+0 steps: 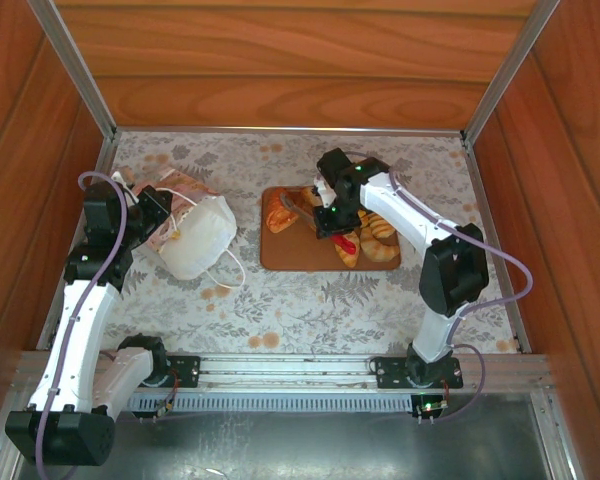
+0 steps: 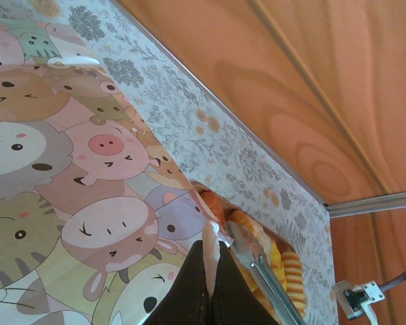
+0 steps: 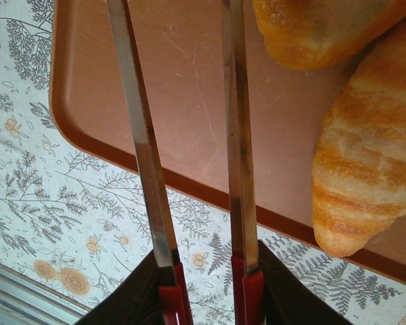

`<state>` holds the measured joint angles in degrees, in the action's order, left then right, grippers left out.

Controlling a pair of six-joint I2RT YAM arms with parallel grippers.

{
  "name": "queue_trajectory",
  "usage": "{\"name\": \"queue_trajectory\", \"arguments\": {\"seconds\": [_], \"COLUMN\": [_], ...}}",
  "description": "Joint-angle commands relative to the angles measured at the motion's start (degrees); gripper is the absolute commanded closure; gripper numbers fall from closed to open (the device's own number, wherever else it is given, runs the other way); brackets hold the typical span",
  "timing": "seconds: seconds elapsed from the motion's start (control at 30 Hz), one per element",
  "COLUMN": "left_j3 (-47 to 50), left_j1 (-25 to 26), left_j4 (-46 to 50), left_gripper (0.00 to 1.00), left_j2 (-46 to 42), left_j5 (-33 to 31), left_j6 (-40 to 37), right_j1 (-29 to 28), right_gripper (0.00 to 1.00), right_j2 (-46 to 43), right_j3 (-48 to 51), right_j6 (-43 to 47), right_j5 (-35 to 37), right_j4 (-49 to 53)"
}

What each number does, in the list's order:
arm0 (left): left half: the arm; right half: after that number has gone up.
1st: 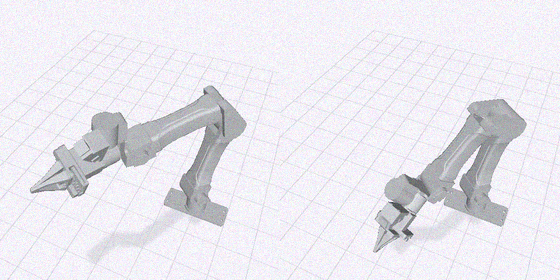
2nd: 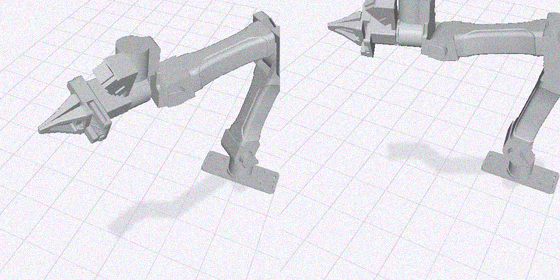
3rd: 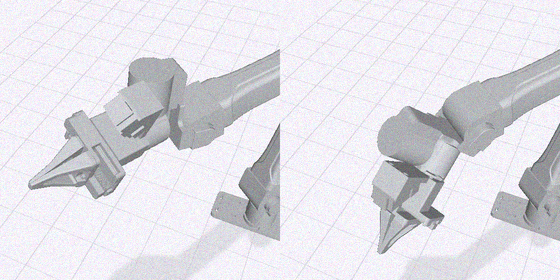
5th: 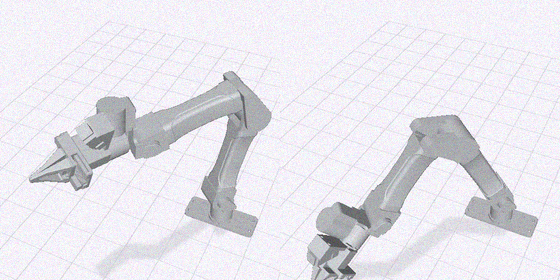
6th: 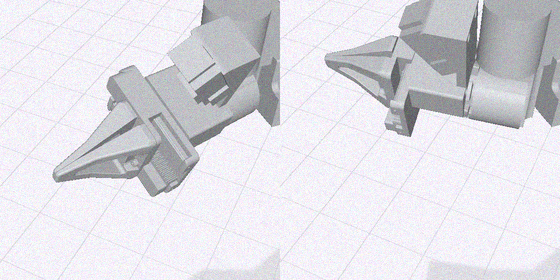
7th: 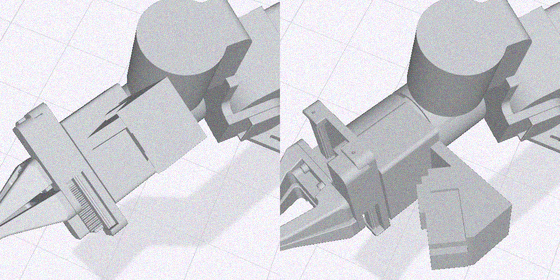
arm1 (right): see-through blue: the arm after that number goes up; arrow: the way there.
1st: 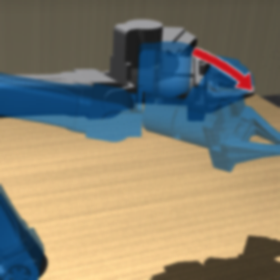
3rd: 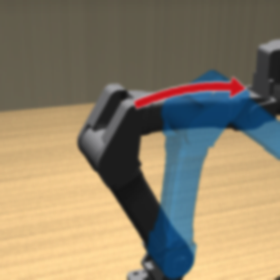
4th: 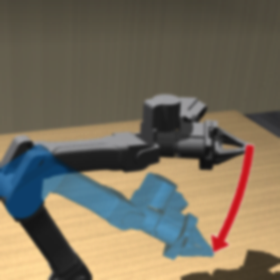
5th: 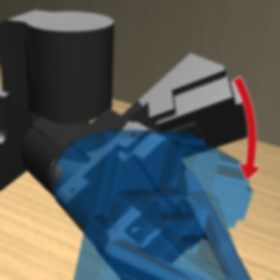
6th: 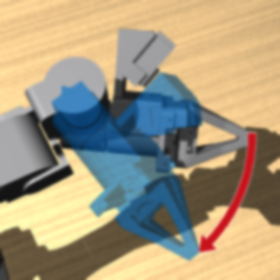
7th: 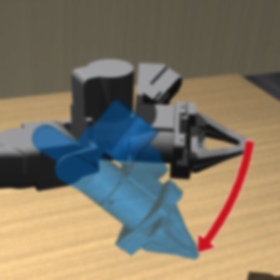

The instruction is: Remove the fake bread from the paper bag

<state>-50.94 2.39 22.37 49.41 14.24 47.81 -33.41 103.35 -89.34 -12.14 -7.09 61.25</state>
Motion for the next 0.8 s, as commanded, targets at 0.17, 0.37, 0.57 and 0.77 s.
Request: {"name": "queue_trajectory", "arguments": {"seconds": [0.17, 0.37, 0.57, 0.77], "left_j3": [-1.69, -2.53, -2.71, -2.84], "left_j1": [0.21, 0.16, 0.19, 0.19], "left_j4": [0.26, 0.27, 0.22, 0.23], "left_gripper": [1.0, 1.0, 1.0, 1.0], "left_j2": [0.06, 0.93, 1.04, 0.8], "left_j5": [0.72, 1.05, 1.06, 0.96], "left_j6": [-0.26, -0.17, -0.03, 0.09], "right_j1": [-0.26, -0.24, -0.21, -1.18], "right_gripper": [0.65, 0.65, 0.65, 0.64], "right_j2": [-6.84, -11.49, -17.07, -22.58], "right_j3": [0.71, 2.27, 6.03, 10.86], "right_j6": [0.54, 1.24, 1.09, 1.39], "right_j5": [-1.36, -3.63, -10.75, -18.71], "right_j4": [0.74, 2.48, 1.63, 0.32]}}
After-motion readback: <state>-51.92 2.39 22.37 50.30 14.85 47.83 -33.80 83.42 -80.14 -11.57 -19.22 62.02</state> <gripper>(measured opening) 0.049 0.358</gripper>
